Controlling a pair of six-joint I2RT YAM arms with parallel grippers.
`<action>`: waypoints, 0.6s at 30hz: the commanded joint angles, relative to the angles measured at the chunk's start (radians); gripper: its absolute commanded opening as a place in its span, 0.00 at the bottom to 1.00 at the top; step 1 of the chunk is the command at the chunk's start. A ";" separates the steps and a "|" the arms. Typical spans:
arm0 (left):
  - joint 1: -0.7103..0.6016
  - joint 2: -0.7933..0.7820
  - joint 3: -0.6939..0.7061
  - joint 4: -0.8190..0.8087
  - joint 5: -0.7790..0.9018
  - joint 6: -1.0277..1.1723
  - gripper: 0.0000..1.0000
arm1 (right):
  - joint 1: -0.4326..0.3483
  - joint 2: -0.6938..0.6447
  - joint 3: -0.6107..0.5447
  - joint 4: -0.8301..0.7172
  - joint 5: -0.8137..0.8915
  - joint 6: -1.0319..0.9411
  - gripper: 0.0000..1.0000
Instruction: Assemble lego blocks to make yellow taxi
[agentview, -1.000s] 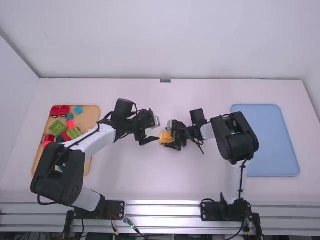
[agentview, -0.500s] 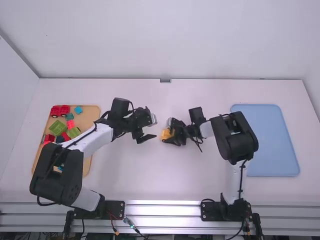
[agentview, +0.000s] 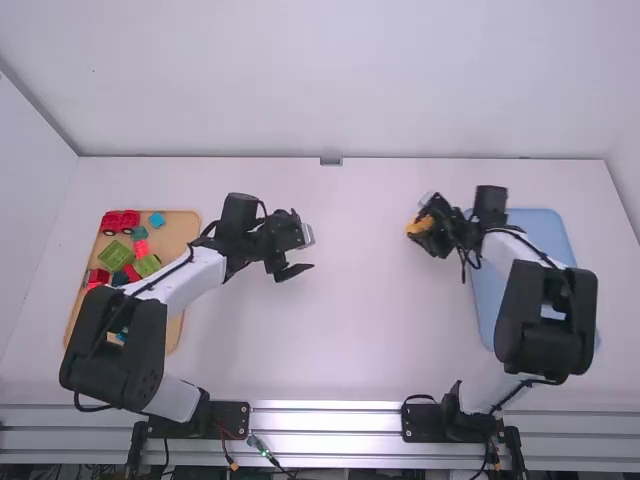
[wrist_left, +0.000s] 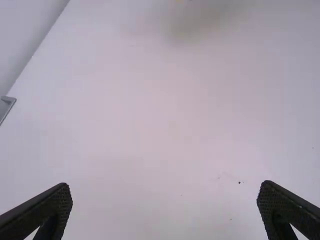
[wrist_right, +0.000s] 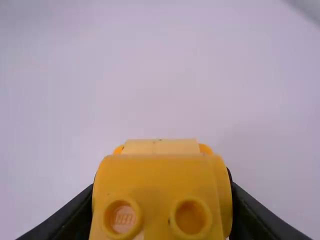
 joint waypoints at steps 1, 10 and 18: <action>0.005 -0.027 0.000 0.008 -0.027 0.004 0.99 | -0.119 -0.022 -0.039 0.041 0.047 0.099 0.49; 0.005 -0.027 0.000 0.045 -0.026 0.003 0.99 | -0.406 -0.017 -0.156 0.223 0.066 0.293 0.56; 0.005 -0.027 0.000 0.054 -0.026 -0.004 0.99 | -0.446 0.084 -0.181 0.297 0.212 0.352 0.58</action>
